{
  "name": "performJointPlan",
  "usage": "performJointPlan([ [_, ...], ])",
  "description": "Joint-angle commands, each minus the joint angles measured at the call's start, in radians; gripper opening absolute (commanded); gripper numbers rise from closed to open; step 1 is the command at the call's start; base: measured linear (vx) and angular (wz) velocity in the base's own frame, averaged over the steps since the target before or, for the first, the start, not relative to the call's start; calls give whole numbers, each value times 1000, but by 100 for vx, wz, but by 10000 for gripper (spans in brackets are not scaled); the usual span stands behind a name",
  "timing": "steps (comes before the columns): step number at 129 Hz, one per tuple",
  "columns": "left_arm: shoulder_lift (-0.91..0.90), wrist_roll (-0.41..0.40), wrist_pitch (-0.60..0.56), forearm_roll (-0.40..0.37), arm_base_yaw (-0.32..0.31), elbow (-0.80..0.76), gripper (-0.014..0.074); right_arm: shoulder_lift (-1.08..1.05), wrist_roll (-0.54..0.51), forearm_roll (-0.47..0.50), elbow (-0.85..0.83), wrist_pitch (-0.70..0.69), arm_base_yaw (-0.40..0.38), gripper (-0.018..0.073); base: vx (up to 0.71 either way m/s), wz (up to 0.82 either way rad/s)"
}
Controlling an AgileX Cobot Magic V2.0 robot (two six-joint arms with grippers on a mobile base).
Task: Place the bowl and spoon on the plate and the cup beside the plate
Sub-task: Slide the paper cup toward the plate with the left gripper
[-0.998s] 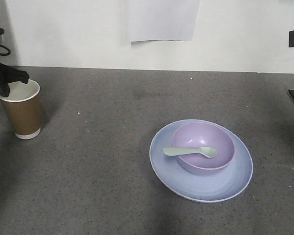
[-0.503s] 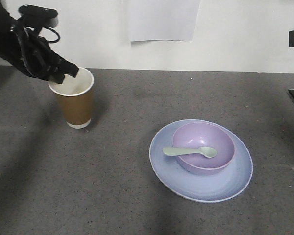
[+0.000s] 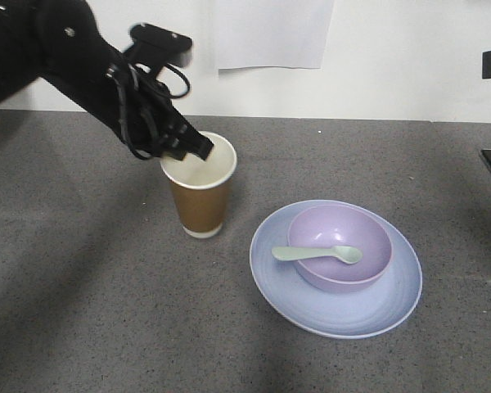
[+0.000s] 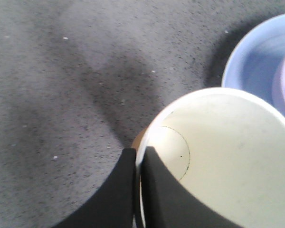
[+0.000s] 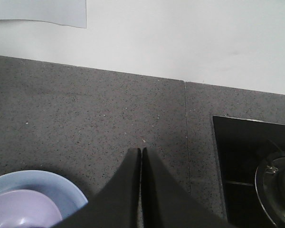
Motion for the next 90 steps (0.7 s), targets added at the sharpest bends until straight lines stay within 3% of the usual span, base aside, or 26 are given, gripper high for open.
performJointPlan([
  [1,-14,0,-51,-16,-36,-28,-8,-19,-5,-24,-32,-59,-5,-8,0,0],
  [28,21,7,-49,-18,-66,-42,-8,-19,-5,-24,-32,-59,-5,-8,0,0],
  [46,33,7,-51,-77,-66,-81,-8,-19,-5,-24,-32,-59,-5,-8,0,0],
  [90,67,4,-45,-66,-66,-110,-8,-19,-5,-24,-32,-59,-5,-8,0,0],
])
